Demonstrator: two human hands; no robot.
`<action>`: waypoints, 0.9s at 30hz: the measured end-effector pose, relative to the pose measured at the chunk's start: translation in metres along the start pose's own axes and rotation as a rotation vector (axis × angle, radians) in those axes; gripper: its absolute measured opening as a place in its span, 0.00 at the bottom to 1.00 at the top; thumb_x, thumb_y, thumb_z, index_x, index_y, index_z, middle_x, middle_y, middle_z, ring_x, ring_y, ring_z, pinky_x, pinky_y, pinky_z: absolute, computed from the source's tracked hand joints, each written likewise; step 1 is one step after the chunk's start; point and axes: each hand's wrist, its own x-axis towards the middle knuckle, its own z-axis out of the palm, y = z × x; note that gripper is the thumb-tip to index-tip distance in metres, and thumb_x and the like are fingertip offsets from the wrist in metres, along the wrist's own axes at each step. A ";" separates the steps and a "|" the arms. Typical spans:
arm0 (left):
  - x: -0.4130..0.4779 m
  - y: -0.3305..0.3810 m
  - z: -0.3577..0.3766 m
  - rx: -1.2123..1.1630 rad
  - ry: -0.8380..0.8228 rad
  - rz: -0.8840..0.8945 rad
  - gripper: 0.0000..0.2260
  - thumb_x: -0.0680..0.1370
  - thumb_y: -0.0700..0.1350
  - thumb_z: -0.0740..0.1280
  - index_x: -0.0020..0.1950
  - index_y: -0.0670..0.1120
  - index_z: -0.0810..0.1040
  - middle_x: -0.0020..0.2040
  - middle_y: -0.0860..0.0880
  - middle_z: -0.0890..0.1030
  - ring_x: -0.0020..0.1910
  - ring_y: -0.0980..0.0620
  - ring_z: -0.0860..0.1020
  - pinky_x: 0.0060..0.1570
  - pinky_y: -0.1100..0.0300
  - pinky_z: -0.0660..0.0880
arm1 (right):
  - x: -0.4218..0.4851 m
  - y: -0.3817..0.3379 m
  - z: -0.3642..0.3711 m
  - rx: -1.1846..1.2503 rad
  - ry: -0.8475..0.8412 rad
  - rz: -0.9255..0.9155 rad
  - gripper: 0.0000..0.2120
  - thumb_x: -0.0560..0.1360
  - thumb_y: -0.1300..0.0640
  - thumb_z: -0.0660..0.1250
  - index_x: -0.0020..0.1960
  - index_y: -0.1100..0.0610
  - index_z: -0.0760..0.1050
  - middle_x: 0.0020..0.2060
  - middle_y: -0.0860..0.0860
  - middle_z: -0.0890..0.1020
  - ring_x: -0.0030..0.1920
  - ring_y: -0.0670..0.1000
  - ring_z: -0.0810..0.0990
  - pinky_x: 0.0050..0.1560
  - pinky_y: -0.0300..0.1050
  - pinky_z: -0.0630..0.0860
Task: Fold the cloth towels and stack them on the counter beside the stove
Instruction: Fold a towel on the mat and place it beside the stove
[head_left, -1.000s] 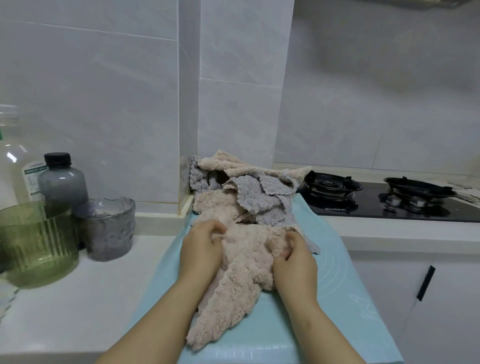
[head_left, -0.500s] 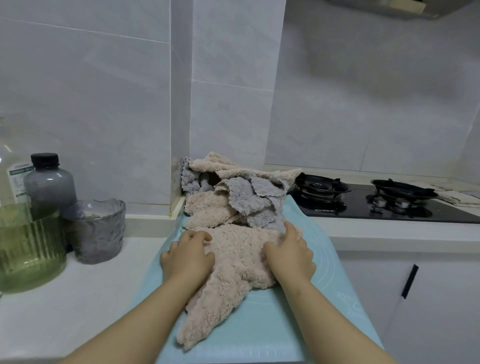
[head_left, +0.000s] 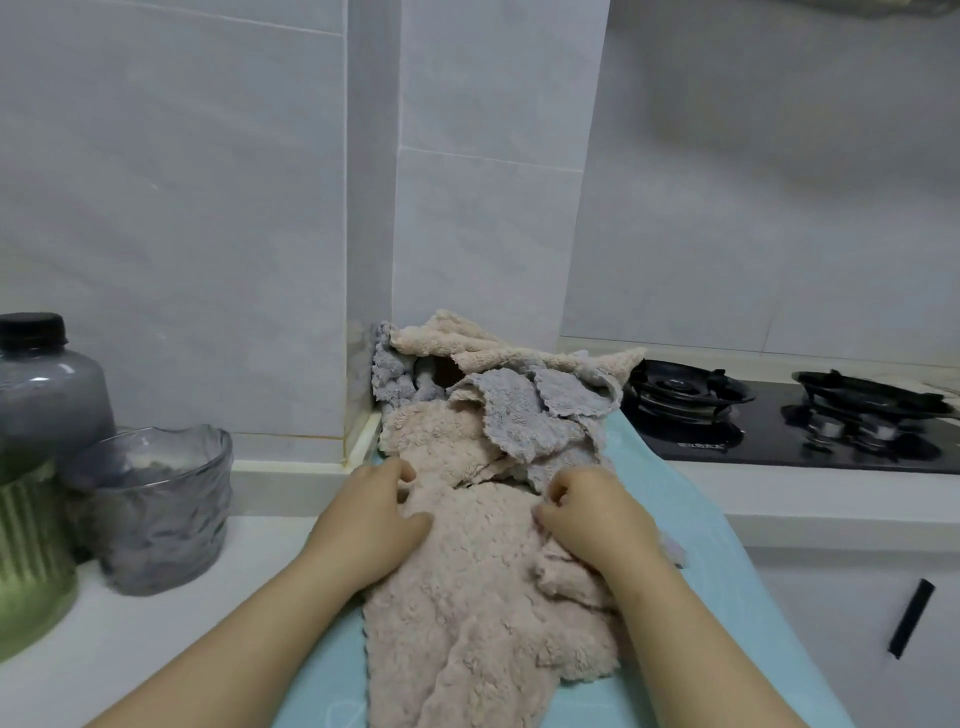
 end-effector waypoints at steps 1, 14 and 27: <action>0.000 0.000 -0.002 0.072 -0.029 -0.012 0.19 0.75 0.54 0.64 0.64 0.51 0.67 0.62 0.49 0.73 0.57 0.51 0.73 0.51 0.60 0.70 | 0.003 0.004 0.003 -0.014 -0.028 -0.001 0.07 0.72 0.49 0.64 0.45 0.52 0.74 0.50 0.52 0.76 0.51 0.54 0.76 0.37 0.42 0.66; -0.002 0.008 -0.014 -0.166 0.188 0.102 0.13 0.71 0.36 0.69 0.36 0.53 0.71 0.39 0.56 0.72 0.34 0.60 0.69 0.32 0.73 0.63 | -0.016 0.007 -0.013 0.607 -0.204 -0.043 0.17 0.67 0.64 0.70 0.38 0.54 0.61 0.26 0.49 0.70 0.26 0.48 0.64 0.27 0.41 0.59; 0.005 0.001 -0.012 -0.079 0.387 0.239 0.14 0.72 0.29 0.63 0.39 0.47 0.80 0.39 0.57 0.75 0.43 0.56 0.73 0.39 0.71 0.63 | -0.019 0.008 -0.025 0.985 0.076 -0.020 0.15 0.70 0.71 0.66 0.35 0.55 0.66 0.23 0.47 0.69 0.22 0.49 0.65 0.22 0.36 0.61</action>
